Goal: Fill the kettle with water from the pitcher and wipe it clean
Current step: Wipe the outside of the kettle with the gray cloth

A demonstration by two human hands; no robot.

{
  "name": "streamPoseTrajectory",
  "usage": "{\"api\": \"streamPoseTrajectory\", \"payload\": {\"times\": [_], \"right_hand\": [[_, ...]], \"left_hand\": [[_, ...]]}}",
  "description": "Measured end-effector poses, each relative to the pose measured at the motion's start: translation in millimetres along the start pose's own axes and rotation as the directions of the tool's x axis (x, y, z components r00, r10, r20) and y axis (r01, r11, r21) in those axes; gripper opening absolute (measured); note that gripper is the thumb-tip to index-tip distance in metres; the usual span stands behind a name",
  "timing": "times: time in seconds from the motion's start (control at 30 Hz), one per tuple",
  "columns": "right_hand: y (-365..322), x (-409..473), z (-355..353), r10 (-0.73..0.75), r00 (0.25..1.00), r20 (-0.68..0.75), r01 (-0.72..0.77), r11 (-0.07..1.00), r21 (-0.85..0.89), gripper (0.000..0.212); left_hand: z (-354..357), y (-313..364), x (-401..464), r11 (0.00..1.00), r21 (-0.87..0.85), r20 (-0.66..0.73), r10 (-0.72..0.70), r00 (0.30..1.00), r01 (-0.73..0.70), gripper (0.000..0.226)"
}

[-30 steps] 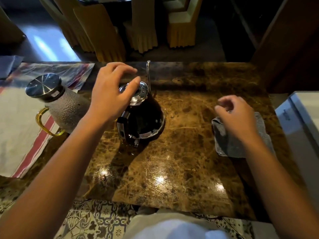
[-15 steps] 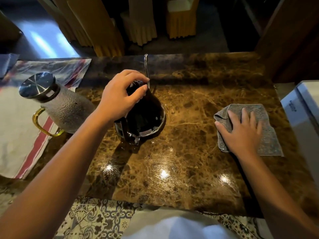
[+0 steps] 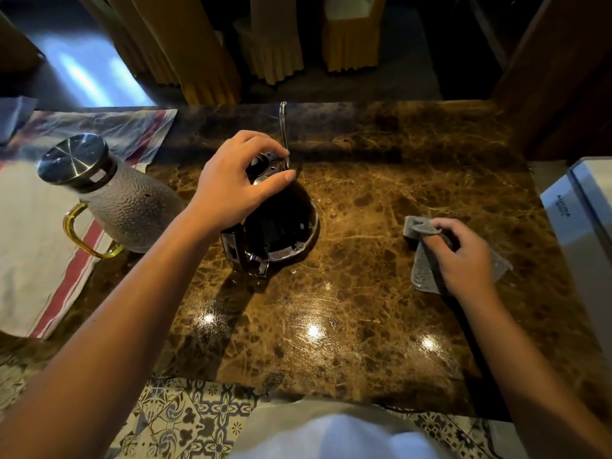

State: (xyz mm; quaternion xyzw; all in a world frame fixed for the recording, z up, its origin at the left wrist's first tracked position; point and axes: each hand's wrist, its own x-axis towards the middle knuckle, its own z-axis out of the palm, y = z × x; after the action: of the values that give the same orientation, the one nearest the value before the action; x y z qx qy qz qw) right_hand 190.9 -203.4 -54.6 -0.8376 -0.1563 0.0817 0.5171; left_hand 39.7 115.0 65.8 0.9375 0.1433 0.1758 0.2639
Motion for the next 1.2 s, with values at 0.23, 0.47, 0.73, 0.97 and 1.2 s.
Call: {"api": "streamPoseTrajectory", "payload": {"times": [0.23, 0.47, 0.73, 0.97, 1.2], "right_hand": [[-55.8, -10.5, 11.0, 0.389, 0.92, 0.038, -0.262, 0.542, 0.799, 0.021], [-84.7, -33.6, 41.4, 0.233, 0.944, 0.234, -0.269, 0.132, 0.954, 0.083], [-101.6, -85.8, 97.9, 0.172, 0.959, 0.227, -0.249, 0.124, 0.96, 0.088], [-144.3, -105.7, 146.8, 0.297, 0.954, -0.041, -0.152, 0.597, 0.788, 0.026], [-164.8, -87.3, 176.0, 0.147, 0.953, -0.263, 0.057, 0.77, 0.636, 0.035]], "left_hand": [[-7.6, -4.3, 9.8, 0.997, 0.04, 0.076, 0.055, 0.996, -0.059, 0.048], [-11.2, -13.4, 24.3, 0.983, 0.058, 0.106, 0.167, 0.98, -0.174, 0.044], [-12.3, -28.0, 25.1, 0.975, -0.14, 0.096, 0.185, 0.978, -0.171, 0.013], [-6.3, -31.6, 26.1, 0.969, -0.144, 0.063, 0.212, 0.975, -0.202, 0.015], [-6.4, -29.3, 25.3, 0.979, -0.131, 0.047, 0.167, 0.985, -0.159, 0.026]]}}
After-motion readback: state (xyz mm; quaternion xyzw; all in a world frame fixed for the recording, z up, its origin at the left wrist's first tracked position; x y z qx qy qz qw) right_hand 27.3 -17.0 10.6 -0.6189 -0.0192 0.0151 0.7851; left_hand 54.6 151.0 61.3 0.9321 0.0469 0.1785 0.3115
